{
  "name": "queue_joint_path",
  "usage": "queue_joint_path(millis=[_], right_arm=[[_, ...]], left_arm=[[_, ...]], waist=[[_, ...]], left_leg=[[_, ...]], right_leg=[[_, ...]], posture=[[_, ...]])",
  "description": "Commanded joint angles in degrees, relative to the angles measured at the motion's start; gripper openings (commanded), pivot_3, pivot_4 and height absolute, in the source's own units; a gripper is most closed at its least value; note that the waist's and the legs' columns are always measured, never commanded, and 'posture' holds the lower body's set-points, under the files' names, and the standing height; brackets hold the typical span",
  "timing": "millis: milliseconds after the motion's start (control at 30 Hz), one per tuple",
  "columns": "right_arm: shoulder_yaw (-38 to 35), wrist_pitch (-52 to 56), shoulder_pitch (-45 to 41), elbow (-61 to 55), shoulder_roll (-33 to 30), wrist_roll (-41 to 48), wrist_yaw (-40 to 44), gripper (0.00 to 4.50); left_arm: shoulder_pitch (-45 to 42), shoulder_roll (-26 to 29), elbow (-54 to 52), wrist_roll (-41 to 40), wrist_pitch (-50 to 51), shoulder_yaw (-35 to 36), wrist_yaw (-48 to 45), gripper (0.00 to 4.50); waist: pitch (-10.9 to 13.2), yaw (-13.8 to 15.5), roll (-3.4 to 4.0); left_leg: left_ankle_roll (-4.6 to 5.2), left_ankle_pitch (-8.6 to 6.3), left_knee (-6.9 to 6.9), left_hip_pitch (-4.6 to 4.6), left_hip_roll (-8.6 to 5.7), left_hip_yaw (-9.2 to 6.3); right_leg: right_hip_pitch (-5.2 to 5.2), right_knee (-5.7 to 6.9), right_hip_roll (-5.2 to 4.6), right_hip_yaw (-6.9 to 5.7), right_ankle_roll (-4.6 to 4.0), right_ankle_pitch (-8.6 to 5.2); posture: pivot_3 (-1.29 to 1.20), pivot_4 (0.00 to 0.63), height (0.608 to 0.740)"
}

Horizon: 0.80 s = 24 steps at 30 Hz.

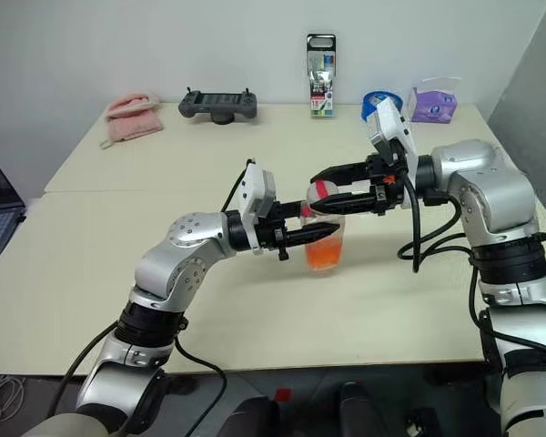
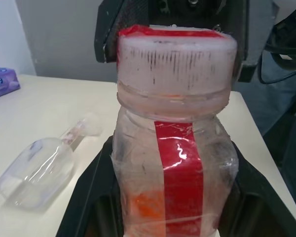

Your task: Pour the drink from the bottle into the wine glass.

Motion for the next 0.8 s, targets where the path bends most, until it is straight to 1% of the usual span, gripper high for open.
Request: queue_joint_path(millis=[33, 100, 133, 233, 367, 500, 800], right_arm=[[-0.3, 0.7, -1.6, -1.0, -0.4, 1.0, 3.1, 3.55], [-0.7, 1.7, -1.5, -1.4, -0.8, 1.7, 3.7, 4.25], [-0.9, 2.0, -1.5, -1.5, -0.8, 1.8, 3.9, 4.5], [-2.1, 3.4, -1.1, -3.1, -1.2, 2.8, 3.5, 4.5], [-4.0, 3.7, 0.3, -5.8, -1.3, 2.4, 0.2, 4.5], [-5.4, 4.0, 2.2, -10.1, -0.4, 1.0, -6.5, 4.5], [-8.1, 10.8, 5.8, -20.4, 0.5, 4.4, -17.7, 4.5]], left_arm=[[-1.2, 0.4, -3.8, -1.3, -0.7, 3.7, 1.8, 1.79], [-1.3, 0.5, -3.8, -1.3, -0.7, 3.8, 2.0, 1.79], [-1.3, 0.5, -3.8, -1.4, -0.7, 3.8, 2.1, 1.79], [-1.5, 0.5, -3.7, -1.3, -0.8, 3.7, 2.2, 1.79], [-1.4, 0.3, -3.5, -1.2, -1.1, 3.5, 2.2, 1.79], [-1.2, 0.2, -3.5, -1.3, -1.1, 3.4, 2.1, 1.79], [-1.0, -0.2, -3.2, -1.2, -1.0, 3.0, 1.8, 1.79]], waist=[[0.0, 0.3, 0.0], [0.0, 0.3, 0.0], [0.0, 0.4, 0.0], [0.0, 0.4, 0.0], [0.0, 0.4, 0.0], [0.0, 0.4, 0.0], [0.0, 0.4, 0.0]], left_leg=[[0.0, 0.0, 0.01, -0.01, 0.0, 0.0], [-0.01, 0.0, 0.02, -0.01, -0.01, 0.0], [-0.01, 0.0, 0.02, -0.01, -0.01, 0.0], [-0.01, 0.0, 0.02, -0.01, -0.03, 0.01], [-0.02, 0.0, 0.02, -0.01, -0.03, 0.01], [-0.02, 0.0, 0.02, 0.0, -0.02, 0.01], [-0.02, 0.0, 0.02, -0.02, -0.02, -0.01]], right_leg=[[0.0, 0.0, -0.03, 0.0, 0.0, 0.0], [0.01, -0.01, -0.05, 0.0, 0.0, 0.0], [0.01, -0.01, -0.06, 0.0, 0.0, 0.0], [0.01, -0.01, -0.06, 0.0, 0.0, 0.0], [0.0, -0.01, -0.05, -0.01, 0.0, 0.0], [0.0, 0.01, -0.05, 0.0, 0.0, 0.0], [0.01, 0.0, -0.05, -0.01, 0.0, 0.0]], posture=[[0.0, 0.15, 0.74], [0.0, 0.15, 0.74], [0.0, 0.15, 0.74], [0.0, 0.15, 0.74], [0.0, 0.15, 0.74], [0.0, 0.15, 0.74], [0.0, 0.15, 0.74]])
